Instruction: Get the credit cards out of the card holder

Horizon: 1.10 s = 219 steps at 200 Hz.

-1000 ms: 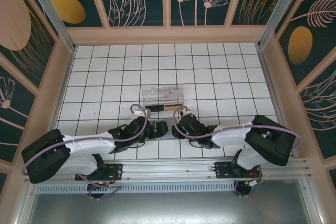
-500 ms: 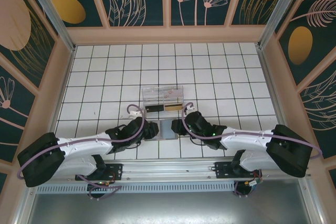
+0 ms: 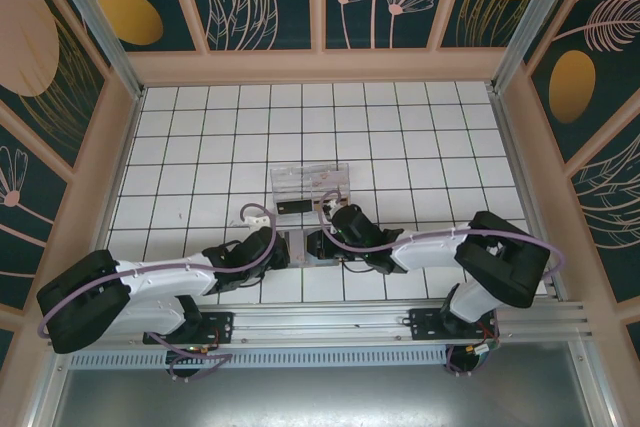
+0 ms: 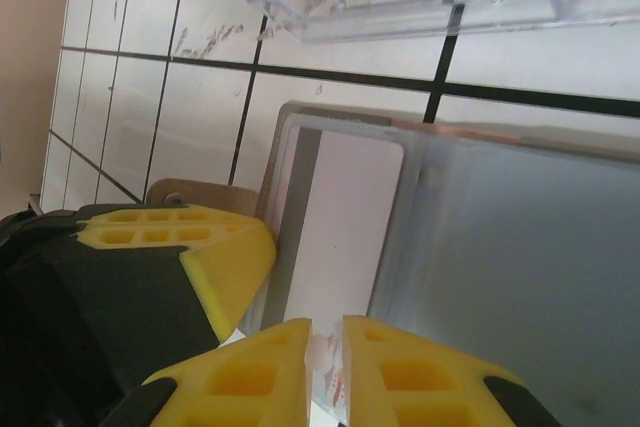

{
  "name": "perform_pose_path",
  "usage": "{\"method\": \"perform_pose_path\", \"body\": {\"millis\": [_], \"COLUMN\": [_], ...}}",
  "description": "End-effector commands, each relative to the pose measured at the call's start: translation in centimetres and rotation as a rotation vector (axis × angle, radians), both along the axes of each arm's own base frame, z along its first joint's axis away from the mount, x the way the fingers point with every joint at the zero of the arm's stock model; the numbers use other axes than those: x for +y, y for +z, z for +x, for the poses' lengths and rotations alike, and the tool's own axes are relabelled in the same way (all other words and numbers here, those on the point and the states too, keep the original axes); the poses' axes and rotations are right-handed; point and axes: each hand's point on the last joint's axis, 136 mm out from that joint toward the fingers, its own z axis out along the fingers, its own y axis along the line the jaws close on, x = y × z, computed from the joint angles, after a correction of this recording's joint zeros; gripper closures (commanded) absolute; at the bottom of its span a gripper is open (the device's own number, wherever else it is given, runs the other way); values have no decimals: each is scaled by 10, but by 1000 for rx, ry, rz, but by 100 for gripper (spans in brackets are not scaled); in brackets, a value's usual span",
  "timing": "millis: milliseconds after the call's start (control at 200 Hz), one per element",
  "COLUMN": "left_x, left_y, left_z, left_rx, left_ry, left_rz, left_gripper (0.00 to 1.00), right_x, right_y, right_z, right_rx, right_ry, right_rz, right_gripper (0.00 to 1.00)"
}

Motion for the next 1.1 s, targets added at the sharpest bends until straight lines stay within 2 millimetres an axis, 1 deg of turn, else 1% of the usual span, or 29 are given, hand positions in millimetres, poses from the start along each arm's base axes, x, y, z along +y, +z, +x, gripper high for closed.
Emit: {"method": "perform_pose_path", "body": {"millis": [0,185,270,435,681,1091], "left_x": [13,17,19,19,15,10], "left_y": [-7,2,2,-4,-6,-13], "left_z": [-3,-2,-3,-7,-9,-13], "left_rx": [8,-14,-16,0,9,39], "left_ry": [23,31,39,27,13,-13], "left_rz": [38,30,22,20,-3,-1], "left_gripper": [99,99,98,98,97,95], "right_x": [15,17,18,17,14,20], "right_y": [11,2,-2,-11,-18,-21], "right_z": [5,4,4,5,5,2], "right_rx": [28,57,71,97,122,144], "right_ry": [6,11,11,6,-4,19], "right_rz": [61,48,41,24,15,38], "right_gripper": [82,82,82,83,83,82]}}
